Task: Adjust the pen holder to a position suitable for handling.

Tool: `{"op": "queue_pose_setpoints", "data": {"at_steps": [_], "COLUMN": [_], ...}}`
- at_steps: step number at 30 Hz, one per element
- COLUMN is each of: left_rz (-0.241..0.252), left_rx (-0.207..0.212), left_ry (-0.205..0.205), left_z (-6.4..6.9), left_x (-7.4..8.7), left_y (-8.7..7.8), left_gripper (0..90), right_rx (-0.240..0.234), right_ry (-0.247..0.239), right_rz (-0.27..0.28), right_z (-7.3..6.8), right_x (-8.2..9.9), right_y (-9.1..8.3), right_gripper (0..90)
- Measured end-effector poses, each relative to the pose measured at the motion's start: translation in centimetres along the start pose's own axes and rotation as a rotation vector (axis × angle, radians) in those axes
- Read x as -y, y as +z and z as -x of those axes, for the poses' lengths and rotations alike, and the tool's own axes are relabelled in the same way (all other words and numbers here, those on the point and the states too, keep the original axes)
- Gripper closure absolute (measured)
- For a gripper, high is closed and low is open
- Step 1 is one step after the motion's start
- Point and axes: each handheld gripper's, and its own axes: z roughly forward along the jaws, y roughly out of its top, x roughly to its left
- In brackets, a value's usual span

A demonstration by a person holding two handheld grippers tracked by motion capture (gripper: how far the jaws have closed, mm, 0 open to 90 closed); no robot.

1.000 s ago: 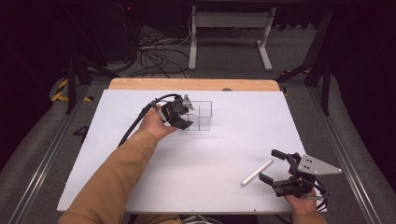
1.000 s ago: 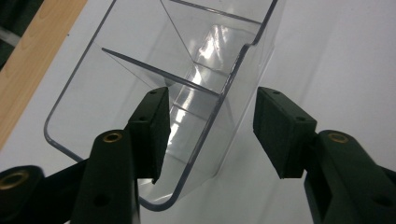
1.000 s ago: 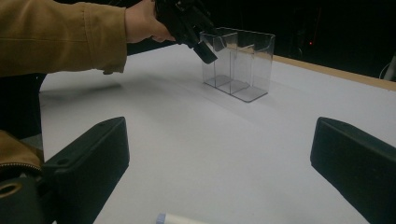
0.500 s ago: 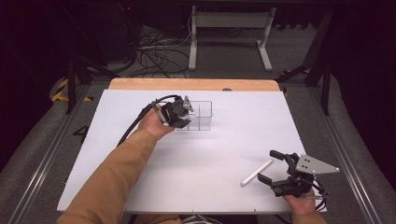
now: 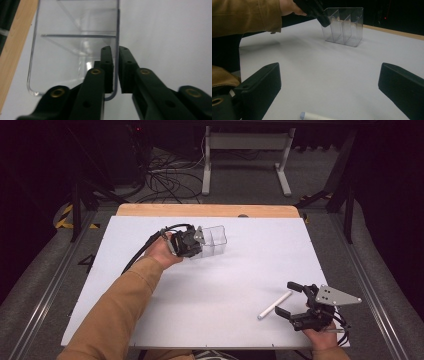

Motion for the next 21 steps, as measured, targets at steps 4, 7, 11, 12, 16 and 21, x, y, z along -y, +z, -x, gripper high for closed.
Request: {"op": "queue_pose_setpoints", "data": {"at_steps": [4, 7, 11, 12, 16, 21], "left_rz": [0.005, 0.016, 0.042, 0.050, 0.090, 0.120], "left_rx": [0.035, 0.071, 0.100, 0.109, 0.149, 0.204], "left_ry": [-0.005, -0.004, 0.008, 0.017, 0.050, 0.118], "left_z": [-0.3, -0.1, 0.3, 0.4, 1.3, 2.6], "left_x": [0.3, 0.3, 0.3, 0.2, 0.1, 0.1], "left_y": [-0.4, -0.9, -1.7, -2.0, -3.5, -4.9], "left_gripper": [86.6, 86.6, 86.6, 86.6, 86.6, 86.6], "right_rx": [-0.010, -0.010, -0.012, -0.011, -0.012, -0.013], "right_ry": [-0.004, -0.001, -0.001, -0.001, -0.002, 0.000], "right_rz": [-0.012, -0.009, -0.008, -0.007, -0.002, 0.003], "right_z": [-0.1, 0.0, 0.0, 0.0, 0.0, -0.1], "right_x": [0.1, 0.1, 0.1, 0.1, 0.0, 0.0], "right_y": [0.2, 0.2, 0.2, 0.2, 0.1, 0.1], "right_gripper": [5.1, 5.1, 5.1, 5.1, 5.1, 5.1]}}
